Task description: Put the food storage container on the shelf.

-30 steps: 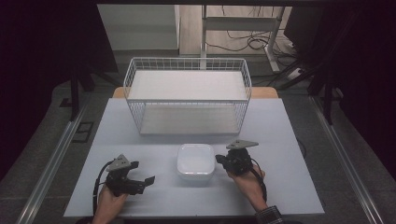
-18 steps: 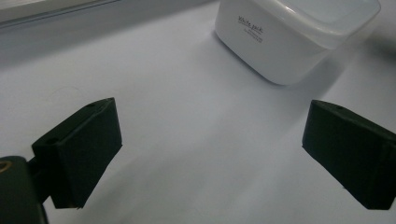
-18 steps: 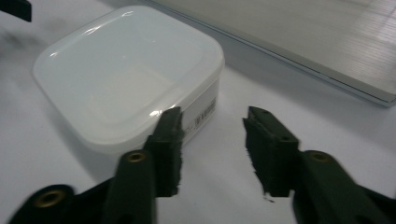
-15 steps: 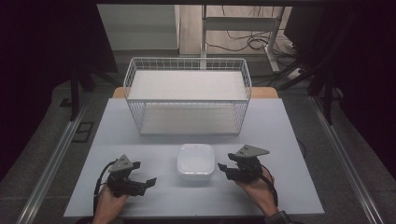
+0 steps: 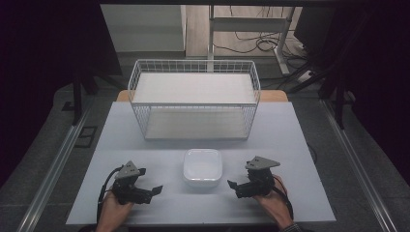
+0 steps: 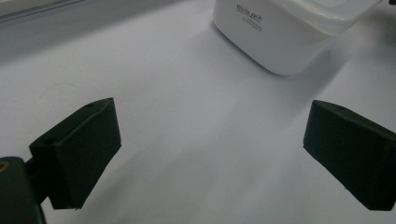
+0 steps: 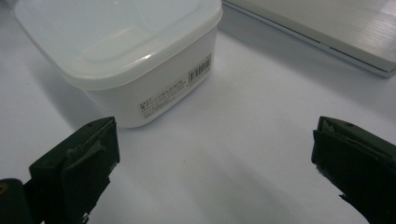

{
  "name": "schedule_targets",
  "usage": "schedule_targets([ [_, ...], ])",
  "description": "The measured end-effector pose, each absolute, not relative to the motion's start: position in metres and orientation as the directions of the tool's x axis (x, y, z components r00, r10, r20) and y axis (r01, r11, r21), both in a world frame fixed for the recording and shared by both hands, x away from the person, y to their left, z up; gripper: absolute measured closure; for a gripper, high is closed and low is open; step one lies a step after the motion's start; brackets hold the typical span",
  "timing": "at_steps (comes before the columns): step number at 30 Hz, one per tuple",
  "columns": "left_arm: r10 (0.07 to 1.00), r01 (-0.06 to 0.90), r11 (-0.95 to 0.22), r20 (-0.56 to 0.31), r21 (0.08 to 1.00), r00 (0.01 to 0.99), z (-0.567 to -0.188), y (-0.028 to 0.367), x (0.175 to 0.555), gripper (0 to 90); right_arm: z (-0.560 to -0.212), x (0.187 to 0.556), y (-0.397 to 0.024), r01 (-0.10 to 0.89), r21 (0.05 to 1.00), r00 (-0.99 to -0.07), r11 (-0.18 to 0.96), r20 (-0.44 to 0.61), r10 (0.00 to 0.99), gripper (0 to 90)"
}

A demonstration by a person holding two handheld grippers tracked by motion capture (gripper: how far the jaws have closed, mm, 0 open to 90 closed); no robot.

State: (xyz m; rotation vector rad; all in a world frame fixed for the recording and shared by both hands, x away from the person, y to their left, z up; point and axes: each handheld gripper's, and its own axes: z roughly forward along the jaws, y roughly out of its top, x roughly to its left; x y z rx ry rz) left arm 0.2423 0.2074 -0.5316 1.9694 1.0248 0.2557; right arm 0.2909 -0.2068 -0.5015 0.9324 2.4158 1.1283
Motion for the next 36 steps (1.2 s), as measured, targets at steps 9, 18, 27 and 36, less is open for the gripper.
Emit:
schedule_targets([
  [9,0.736,0.563,-0.270,-0.209,0.781,0.643,-0.526,0.202,0.246,3.0,-0.496,0.295,-0.207,0.426,0.784,-0.740,0.451,0.015,0.672,0.3],
  [18,0.683,0.563,-0.224,-0.283,0.796,0.673,-0.511,0.190,0.265,3.1,-0.487,0.303,-0.200,0.458,0.800,-0.735,0.387,0.097,0.671,1.1],
  [27,0.659,0.542,-0.278,-0.253,0.793,0.708,-0.498,0.163,0.288,6.6,-0.480,0.313,-0.180,0.481,0.791,-0.721,0.379,0.110,0.684,0.9],
  [36,0.622,0.518,-0.326,-0.233,0.791,0.747,-0.487,0.131,0.314,7.2,-0.472,0.328,-0.162,0.512,0.770,-0.721,0.382,0.142,0.679,4.6],
])
